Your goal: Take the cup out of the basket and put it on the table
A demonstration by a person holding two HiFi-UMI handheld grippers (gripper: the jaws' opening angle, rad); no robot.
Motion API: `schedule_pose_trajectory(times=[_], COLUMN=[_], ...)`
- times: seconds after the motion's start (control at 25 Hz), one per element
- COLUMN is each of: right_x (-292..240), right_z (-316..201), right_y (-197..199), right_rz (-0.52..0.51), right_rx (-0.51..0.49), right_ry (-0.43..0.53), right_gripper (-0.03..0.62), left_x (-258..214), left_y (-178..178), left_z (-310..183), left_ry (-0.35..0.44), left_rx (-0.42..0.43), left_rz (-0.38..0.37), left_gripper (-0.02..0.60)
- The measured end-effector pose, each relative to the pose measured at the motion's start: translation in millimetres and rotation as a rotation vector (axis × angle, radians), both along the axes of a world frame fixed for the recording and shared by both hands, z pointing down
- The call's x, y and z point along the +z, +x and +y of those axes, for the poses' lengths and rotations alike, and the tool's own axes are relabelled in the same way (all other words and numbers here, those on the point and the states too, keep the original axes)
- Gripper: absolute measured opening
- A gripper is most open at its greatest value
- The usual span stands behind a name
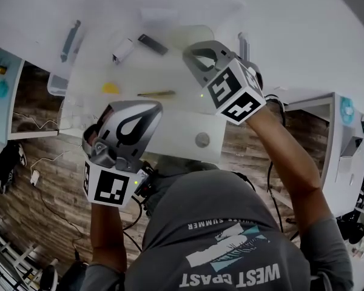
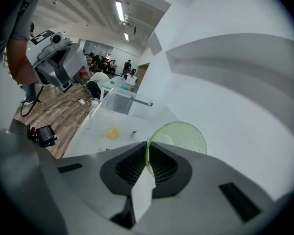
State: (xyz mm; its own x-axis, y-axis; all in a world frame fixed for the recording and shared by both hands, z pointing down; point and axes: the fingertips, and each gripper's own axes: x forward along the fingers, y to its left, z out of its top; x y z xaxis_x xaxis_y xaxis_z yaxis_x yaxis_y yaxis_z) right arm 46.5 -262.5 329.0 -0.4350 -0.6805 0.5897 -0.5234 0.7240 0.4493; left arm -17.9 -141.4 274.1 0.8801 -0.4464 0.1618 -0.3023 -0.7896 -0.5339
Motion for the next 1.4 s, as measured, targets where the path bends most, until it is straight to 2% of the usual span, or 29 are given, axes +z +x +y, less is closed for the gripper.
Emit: schedule_pose_trajectory(times=[0.28,0.64,1.2,1.4], right_x=[-18.9,-47.4,-47.3,-42.6], right_z=[25.4,79.2,126.5,143.1], right_y=[-2.6,-26.3,-51.8,-63.4], right_rz=[-0.017,-0.05,-0.06,-0.063], right_rx=[-0.04,-0.135,-0.244,-0.286], right_ry=[0.038,0.096,0.095,0.083], right_gripper=[0.027,0.027,0.028,0.028], left_x=[-2.7,-5.0,-2.2,1.8], left_y=[7.6,5.6,-11.5,-20.8], left_z=[13.4,37.8,54.6,57.4], left_ry=[0.01,0.029,0.031,0.025], left_rx=[-0.012,-0.041,-0.114,-0.141], left_rz=[-0.011,-0.021,-0.023,-0.046], left_gripper=[0.009,0.009,0.009,0.009])
